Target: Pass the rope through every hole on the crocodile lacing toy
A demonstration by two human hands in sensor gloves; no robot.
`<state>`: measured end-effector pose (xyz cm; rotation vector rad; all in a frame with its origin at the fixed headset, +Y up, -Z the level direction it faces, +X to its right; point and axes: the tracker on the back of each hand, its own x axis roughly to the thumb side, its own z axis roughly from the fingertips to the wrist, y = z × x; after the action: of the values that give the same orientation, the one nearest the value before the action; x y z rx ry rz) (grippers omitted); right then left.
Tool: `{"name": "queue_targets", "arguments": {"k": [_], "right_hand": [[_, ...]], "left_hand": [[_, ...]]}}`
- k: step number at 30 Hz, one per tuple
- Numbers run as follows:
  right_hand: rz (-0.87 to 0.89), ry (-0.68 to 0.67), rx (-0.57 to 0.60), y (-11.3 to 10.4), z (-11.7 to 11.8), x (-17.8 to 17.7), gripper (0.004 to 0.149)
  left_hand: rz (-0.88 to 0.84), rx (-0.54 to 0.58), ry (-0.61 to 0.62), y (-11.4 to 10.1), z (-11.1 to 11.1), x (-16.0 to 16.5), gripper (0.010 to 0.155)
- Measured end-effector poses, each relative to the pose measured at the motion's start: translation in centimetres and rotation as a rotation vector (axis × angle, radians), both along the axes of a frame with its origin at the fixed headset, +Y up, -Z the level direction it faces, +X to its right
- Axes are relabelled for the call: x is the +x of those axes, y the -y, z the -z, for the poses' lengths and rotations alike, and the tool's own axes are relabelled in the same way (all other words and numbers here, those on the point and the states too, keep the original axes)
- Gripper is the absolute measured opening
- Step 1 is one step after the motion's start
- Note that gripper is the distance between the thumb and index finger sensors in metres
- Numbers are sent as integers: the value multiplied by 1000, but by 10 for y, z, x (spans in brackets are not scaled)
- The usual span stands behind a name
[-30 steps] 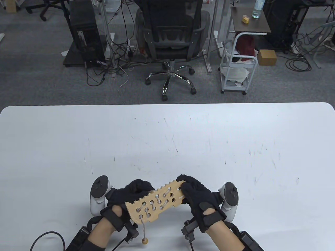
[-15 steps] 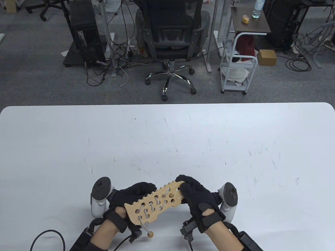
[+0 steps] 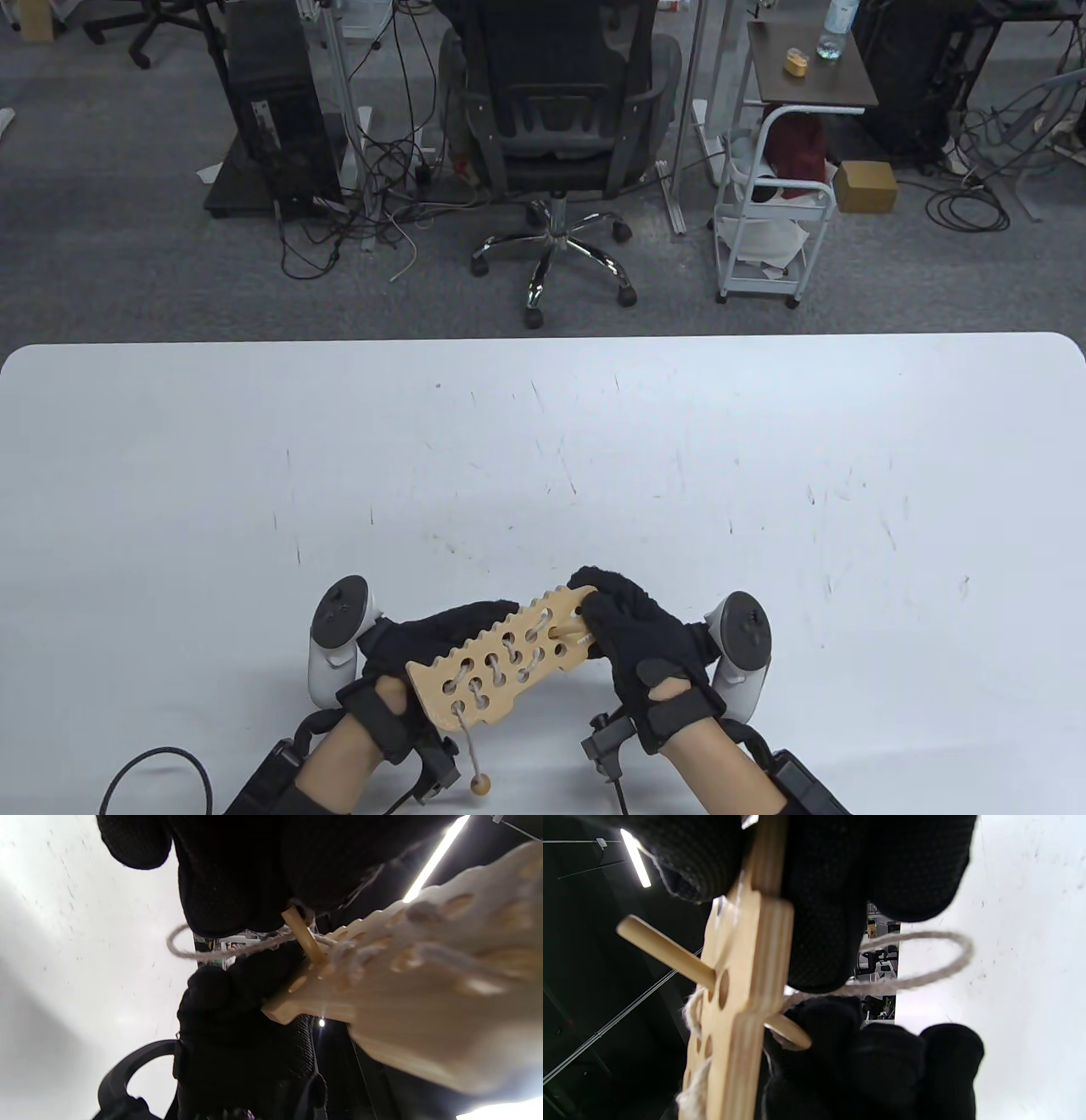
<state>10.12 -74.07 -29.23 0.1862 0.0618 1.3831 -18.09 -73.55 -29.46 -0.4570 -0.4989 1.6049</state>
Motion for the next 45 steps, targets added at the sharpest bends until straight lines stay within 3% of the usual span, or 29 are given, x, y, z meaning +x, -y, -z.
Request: {"name": "queue_targets", "arguments": {"k": [17,27,45], "right_hand": [[-148,26,63,-2,2,-3,49],[-233,6,126,-14,2,0,47],[-171,89,149,-18,5,14,45]], "left_hand": [[-173,-110,172,4,-3,13,60],[-206,-132,183,6,-1,12,59],[-232,-125,-41,7,10,-22,60]]}}
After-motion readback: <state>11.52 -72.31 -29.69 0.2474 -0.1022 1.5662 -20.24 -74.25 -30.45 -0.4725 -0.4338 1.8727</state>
